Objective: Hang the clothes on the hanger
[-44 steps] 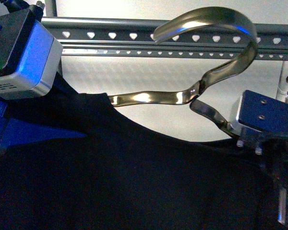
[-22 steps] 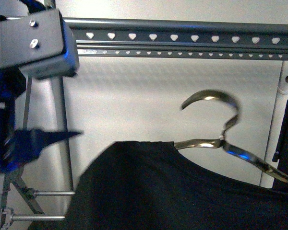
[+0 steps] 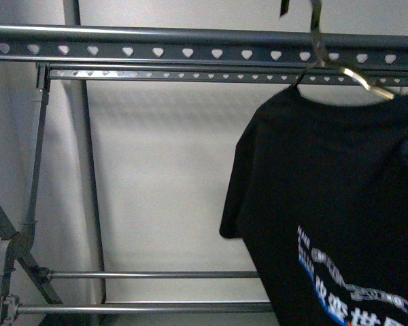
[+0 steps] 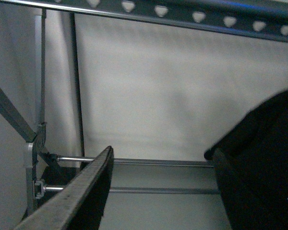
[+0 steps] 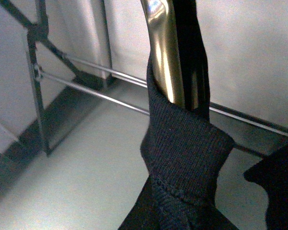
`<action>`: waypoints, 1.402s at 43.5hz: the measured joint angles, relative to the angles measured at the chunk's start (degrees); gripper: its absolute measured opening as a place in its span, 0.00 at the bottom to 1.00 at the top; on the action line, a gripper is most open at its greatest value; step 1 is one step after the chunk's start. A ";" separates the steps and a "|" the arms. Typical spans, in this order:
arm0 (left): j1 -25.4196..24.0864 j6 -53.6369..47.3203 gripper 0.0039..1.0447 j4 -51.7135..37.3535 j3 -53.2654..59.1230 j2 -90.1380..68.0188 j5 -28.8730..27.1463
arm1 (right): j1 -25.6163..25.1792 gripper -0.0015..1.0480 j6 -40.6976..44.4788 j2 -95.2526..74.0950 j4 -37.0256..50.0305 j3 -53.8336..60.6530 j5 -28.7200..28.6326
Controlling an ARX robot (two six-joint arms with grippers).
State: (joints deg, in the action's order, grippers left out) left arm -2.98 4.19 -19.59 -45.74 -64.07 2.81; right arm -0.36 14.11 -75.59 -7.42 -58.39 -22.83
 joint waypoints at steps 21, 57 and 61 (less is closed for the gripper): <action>2.89 -3.87 0.03 -11.26 30.67 17.62 -2.80 | 2.78 0.03 -25.83 -14.08 -11.96 -22.71 4.33; 2.89 -3.91 0.03 -1.75 43.98 40.98 -2.82 | 6.93 0.03 -37.75 -29.00 -11.34 -36.87 12.33; 2.89 -4.04 0.03 -2.25 44.70 42.10 -2.89 | 8.09 0.03 -37.62 -28.63 -7.74 -34.34 12.76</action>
State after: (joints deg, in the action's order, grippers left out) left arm -0.10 0.14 -21.85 -1.04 -21.98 -0.08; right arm 7.73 -23.51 -104.22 -15.16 -92.73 -10.07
